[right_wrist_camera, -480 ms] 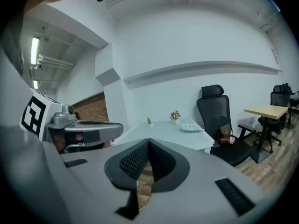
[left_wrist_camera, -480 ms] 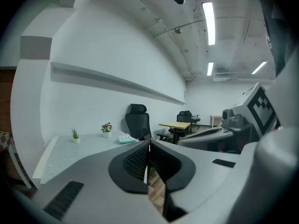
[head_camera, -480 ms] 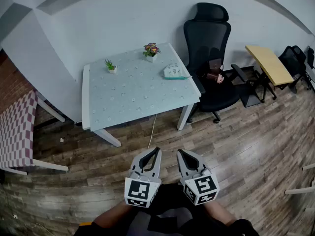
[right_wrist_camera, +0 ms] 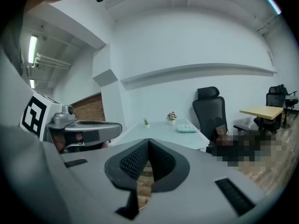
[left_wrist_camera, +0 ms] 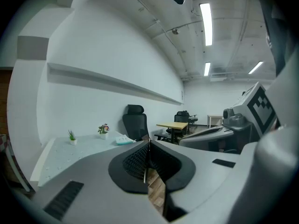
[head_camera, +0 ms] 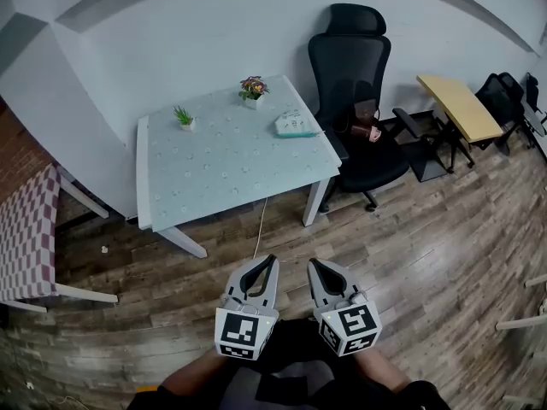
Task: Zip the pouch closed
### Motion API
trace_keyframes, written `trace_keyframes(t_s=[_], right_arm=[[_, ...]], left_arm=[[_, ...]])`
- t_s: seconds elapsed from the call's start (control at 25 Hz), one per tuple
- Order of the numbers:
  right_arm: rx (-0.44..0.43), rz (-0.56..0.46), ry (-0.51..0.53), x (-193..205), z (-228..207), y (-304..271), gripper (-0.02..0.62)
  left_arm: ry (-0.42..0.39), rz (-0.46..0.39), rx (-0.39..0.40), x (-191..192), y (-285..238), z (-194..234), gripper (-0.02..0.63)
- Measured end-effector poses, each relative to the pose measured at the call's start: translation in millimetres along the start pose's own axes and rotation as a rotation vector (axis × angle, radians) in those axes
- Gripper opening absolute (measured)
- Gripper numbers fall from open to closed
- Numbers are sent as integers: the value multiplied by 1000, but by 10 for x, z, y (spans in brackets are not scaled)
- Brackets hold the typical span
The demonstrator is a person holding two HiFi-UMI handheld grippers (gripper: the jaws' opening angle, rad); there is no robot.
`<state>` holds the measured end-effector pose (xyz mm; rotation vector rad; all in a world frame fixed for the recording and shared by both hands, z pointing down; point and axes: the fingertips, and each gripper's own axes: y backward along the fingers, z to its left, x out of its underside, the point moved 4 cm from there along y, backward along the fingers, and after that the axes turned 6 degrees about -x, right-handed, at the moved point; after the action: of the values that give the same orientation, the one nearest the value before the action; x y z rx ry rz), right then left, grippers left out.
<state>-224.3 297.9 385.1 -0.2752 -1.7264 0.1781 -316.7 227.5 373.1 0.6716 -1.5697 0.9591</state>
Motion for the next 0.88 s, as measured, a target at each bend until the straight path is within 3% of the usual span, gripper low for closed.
trace_keyframes(t_s=[0.24, 0.56, 0.88], right_arm=[[10, -5, -29, -15, -163, 16, 15], [53, -26, -42, -173, -752, 14, 15], [-6, -3, -60, -381, -1548, -50, 15]], left_arm=[[4, 9, 8, -7, -103, -71, 14], [-2, 3, 9, -173, -572, -278, 14], [-1, 41, -31, -445, -1303, -621, 14]])
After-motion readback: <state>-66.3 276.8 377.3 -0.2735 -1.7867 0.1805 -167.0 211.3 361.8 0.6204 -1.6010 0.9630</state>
